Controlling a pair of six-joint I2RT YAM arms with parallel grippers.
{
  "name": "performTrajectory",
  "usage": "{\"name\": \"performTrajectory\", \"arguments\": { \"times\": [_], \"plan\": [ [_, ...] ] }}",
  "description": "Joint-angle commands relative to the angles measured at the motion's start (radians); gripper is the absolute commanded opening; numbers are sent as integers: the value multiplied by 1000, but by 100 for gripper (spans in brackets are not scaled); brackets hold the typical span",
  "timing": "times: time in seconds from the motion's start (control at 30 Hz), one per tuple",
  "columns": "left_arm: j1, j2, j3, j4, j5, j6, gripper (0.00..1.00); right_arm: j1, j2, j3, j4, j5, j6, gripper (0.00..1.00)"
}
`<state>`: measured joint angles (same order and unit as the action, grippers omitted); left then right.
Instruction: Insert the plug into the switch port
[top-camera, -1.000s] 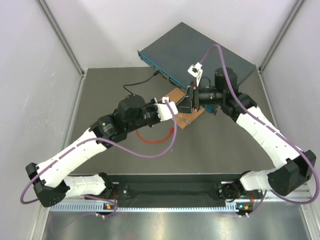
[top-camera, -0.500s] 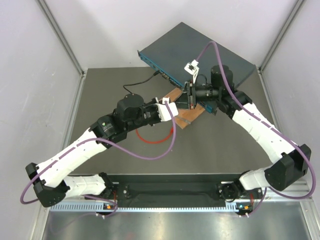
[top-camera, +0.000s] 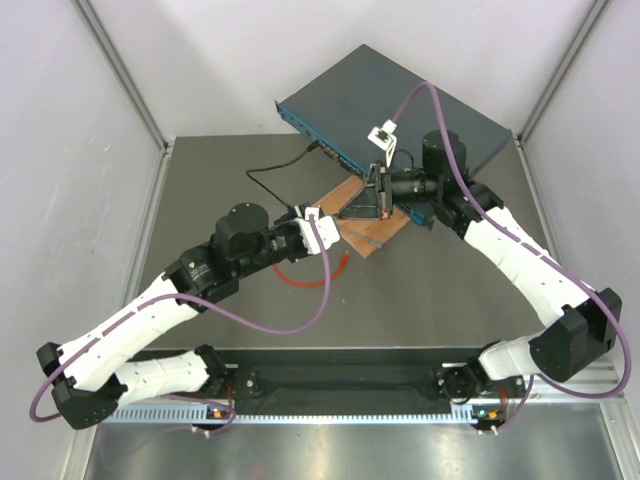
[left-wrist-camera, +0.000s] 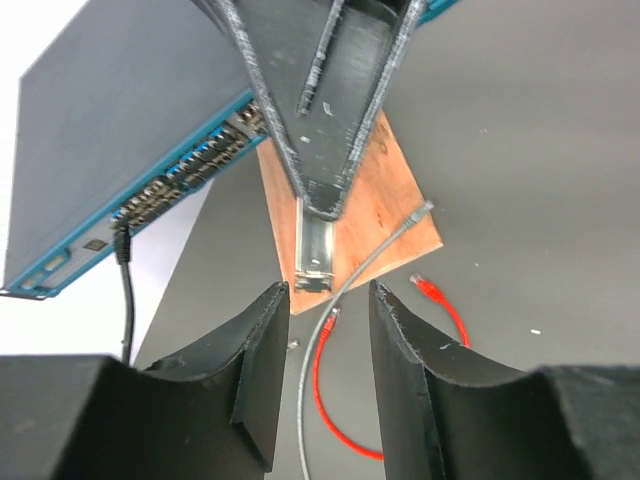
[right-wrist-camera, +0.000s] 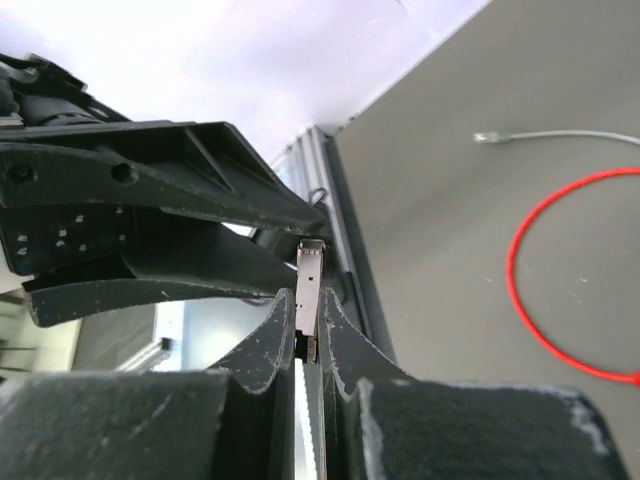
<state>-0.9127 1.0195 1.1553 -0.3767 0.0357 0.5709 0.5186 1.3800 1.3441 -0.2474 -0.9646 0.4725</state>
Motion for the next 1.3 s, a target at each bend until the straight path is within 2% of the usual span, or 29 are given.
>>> {"name": "performTrajectory", "arguments": {
  "times": [0.0,0.1,0.57,0.7,0.87,1.27],
  "plan": [
    [-5,-15,-5,81,-14,-10,43,-2,-35,-23,132,-69,89,0],
    [-5,-12,-6,84,-3,4,43,-2,-35,-57,197,-89,158,0],
    [-5,13,-42,102,-13,38,43,-2,-29,-57,212,-108,198,0],
    [-5,11,-51,110,-11,30,37,-2,-32,-62,212,-106,198,0],
    [-5,17,-45,124,-11,29,24,-2,-33,-65,206,-103,192,0],
    [-5,36,-29,145,-8,30,30,4,-32,-69,145,-80,140,0]
  ]
}}
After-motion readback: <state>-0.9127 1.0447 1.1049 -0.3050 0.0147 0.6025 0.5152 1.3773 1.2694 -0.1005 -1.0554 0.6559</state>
